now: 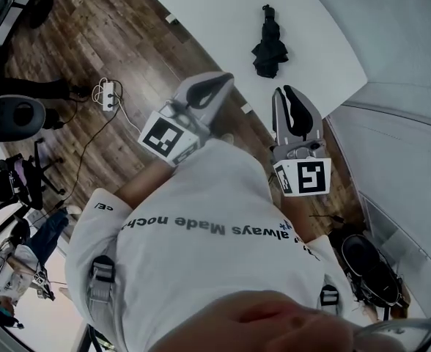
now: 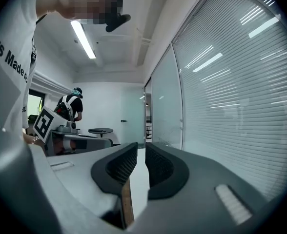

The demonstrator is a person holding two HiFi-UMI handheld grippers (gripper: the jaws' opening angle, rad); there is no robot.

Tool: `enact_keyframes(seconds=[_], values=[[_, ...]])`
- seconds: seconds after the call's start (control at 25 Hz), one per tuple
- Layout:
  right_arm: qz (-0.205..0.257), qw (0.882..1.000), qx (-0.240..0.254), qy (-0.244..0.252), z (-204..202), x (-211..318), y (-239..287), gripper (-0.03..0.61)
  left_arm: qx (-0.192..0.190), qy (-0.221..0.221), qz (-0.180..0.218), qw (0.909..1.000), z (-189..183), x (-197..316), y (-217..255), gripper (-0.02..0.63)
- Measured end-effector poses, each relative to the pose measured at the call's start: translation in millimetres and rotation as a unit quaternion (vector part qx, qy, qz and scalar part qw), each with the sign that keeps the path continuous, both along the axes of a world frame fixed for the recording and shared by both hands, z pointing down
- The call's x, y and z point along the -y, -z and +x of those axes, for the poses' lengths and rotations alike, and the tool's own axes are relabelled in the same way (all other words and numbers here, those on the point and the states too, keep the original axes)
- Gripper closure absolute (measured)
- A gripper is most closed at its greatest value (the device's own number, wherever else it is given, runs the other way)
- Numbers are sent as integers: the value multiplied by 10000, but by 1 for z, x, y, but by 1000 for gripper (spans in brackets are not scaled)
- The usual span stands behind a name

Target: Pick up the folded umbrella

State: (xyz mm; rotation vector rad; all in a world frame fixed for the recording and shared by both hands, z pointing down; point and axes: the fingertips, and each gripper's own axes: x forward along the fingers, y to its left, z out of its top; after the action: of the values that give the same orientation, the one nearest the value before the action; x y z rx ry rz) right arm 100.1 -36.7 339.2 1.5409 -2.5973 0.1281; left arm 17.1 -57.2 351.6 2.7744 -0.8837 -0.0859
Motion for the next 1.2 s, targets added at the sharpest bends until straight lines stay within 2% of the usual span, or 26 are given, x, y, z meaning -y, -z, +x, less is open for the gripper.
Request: enact_keyframes(seconds=[0.24,0.48,0.88,1.2], values=[[141,9998,-110,-68,-43,67,14,528,-38,-47,89,9999,-44,69,9,614],[238,9995,-122,-164,-66,102,16,528,-23,-148,142,9998,-65,110,7,614],[286,9994,-172,-131,-59,115,20,528,-97,-110,199,9997,-57,122,15,614],[269,9991,-265,-214,-31,112,25,528,-110,-186,109,9997,-29,122,16,614]])
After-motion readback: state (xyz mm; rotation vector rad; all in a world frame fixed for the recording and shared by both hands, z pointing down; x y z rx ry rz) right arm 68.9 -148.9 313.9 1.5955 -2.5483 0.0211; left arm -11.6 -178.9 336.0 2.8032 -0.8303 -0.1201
